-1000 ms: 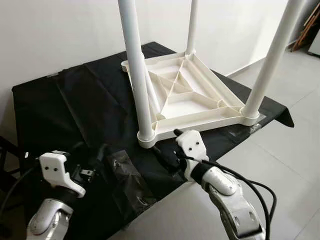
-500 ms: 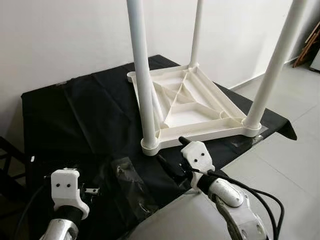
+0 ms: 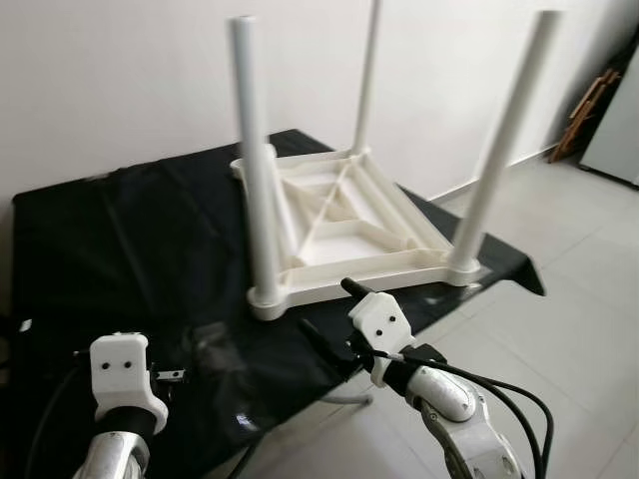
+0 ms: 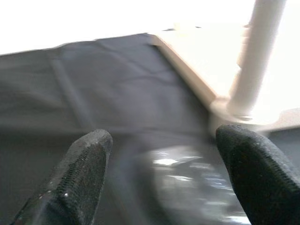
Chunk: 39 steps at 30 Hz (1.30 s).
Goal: Building children table
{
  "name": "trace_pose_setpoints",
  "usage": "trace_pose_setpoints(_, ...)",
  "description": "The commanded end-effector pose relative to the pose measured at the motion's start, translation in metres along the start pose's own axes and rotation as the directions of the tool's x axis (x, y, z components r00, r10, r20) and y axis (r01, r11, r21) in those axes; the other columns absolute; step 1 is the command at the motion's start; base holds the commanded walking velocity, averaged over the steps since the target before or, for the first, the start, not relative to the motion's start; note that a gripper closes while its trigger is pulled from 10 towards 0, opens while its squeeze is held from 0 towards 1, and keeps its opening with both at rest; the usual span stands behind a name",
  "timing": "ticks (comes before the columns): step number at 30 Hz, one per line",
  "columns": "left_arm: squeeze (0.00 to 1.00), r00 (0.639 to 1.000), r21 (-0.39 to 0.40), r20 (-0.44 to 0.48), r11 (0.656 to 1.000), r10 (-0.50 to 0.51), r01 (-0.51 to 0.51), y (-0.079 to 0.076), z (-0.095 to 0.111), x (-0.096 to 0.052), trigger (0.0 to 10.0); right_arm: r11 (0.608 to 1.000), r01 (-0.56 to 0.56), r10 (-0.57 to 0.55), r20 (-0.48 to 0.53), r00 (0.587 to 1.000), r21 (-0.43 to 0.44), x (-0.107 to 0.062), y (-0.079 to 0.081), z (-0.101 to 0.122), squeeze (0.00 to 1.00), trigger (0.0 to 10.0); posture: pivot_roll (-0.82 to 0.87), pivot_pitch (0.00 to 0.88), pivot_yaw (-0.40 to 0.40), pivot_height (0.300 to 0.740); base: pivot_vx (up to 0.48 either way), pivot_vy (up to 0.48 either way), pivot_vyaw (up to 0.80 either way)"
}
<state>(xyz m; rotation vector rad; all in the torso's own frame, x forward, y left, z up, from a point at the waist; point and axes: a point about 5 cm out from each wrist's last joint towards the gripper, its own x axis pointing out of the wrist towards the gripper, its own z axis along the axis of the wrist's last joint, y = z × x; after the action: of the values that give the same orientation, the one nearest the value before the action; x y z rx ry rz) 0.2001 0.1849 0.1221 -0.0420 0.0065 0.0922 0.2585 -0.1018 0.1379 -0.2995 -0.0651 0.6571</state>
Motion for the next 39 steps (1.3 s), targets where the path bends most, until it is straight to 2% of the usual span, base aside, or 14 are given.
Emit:
trace_pose_setpoints(1,0.00,0.999,0.017,-0.035,1.000,-0.001,0.002,0.002,-0.006,0.001,10.0,1.000,-0.008,0.008,0.004,1.000,0.020,0.002,0.001,-0.001,0.00,10.0,0.00,0.015,0.031,0.740,0.000,-0.442,0.00)
trace_pose_setpoints(15,0.00,0.997,0.001,-0.069,1.000,-0.017,0.017,-0.001,-0.012,0.007,10.0,0.998,-0.048,0.048,0.000,0.999,0.033,0.008,0.001,-0.001,0.00,10.0,-0.01,0.015,0.032,0.740,0.000,-0.441,0.00)
trace_pose_setpoints(19,0.00,0.997,-0.001,-0.070,1.000,-0.021,0.021,-0.002,-0.012,0.009,10.0,0.997,-0.072,0.072,-0.015,0.997,0.017,0.010,0.001,-0.004,0.00,10.0,-0.01,0.012,0.031,0.740,0.000,-0.441,0.79)
trace_pose_setpoints(39,0.00,0.997,0.001,-0.074,0.999,-0.037,0.037,-0.005,-0.013,0.014,10.0,0.994,-0.071,0.074,-0.038,0.997,0.080,0.013,-0.003,-0.013,0.00,10.0,-0.01,0.000,0.022,0.740,0.000,-0.436,0.76)
